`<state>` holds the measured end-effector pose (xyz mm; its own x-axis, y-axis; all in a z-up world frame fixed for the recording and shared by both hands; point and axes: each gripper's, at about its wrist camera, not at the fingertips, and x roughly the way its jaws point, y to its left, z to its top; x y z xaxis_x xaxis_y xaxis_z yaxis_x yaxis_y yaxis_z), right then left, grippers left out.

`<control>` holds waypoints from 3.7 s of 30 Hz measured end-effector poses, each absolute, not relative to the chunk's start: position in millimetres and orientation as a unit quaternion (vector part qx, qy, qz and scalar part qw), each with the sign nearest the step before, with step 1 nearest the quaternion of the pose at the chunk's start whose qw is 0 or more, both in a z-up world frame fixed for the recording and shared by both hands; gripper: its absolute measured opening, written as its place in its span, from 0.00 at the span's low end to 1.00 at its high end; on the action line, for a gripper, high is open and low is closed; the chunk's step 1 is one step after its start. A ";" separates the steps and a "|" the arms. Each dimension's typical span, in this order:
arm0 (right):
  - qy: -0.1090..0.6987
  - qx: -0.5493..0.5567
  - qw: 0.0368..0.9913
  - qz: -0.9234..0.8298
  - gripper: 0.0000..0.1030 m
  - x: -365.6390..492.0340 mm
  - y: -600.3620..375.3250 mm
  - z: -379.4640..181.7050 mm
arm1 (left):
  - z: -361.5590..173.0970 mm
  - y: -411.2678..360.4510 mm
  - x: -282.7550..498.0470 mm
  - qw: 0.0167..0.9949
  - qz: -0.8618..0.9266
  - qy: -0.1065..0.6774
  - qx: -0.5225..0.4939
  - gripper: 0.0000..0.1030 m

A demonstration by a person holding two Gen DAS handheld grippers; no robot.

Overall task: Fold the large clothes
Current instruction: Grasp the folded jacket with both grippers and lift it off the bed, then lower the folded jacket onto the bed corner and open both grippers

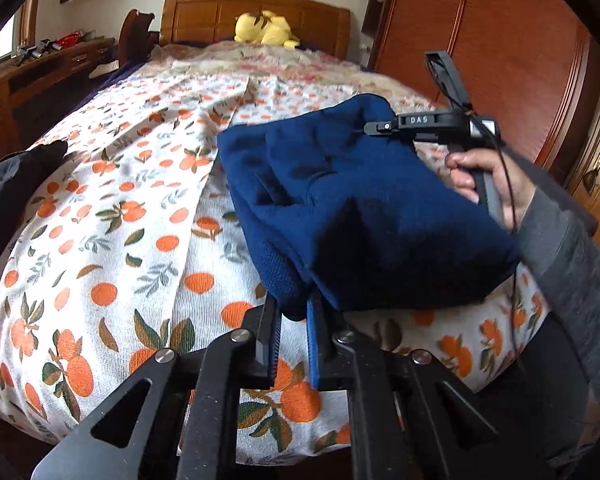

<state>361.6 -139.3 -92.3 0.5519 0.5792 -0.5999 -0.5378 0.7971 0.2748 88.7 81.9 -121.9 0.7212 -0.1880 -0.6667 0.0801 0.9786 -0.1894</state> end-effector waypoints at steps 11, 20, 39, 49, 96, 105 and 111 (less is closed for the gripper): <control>0.303 -0.002 0.893 0.333 0.16 308.5 -63.2 -22.5 | -77.5 164.4 40.0 0.954 -0.037 0.280 -0.104 0.10; 0.274 -0.074 0.877 0.388 0.16 283.3 105.4 30.1 | -26.7 303.2 -16.3 0.964 0.080 0.240 -0.080 0.10; 0.302 -0.181 0.842 0.409 0.34 284.1 317.7 -16.6 | -44.7 477.7 -39.5 0.914 0.262 0.292 -0.110 0.11; 0.261 -0.175 0.837 0.448 0.51 224.3 262.1 -5.2 | -15.2 461.2 -73.0 0.926 0.270 0.248 -0.093 0.86; 0.203 -0.026 0.953 0.224 0.80 62.1 -140.1 -22.3 | -19.5 60.9 19.3 0.967 0.013 0.250 -0.055 0.99; 0.198 0.011 0.962 0.186 0.80 26.1 -173.8 -21.6 | -10.0 18.2 9.1 0.967 -0.011 0.251 -0.034 0.99; 0.168 0.020 0.972 0.163 0.80 6.4 -189.2 -3.1 | 18.8 2.7 0.3 0.973 -0.020 0.226 -0.031 0.99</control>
<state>6.4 -189.2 -3.1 0.8905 0.3243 -0.3192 -0.3106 0.9458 0.0946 0.3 2.7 18.8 0.8967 -0.0536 -0.4394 0.0260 0.9973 -0.0687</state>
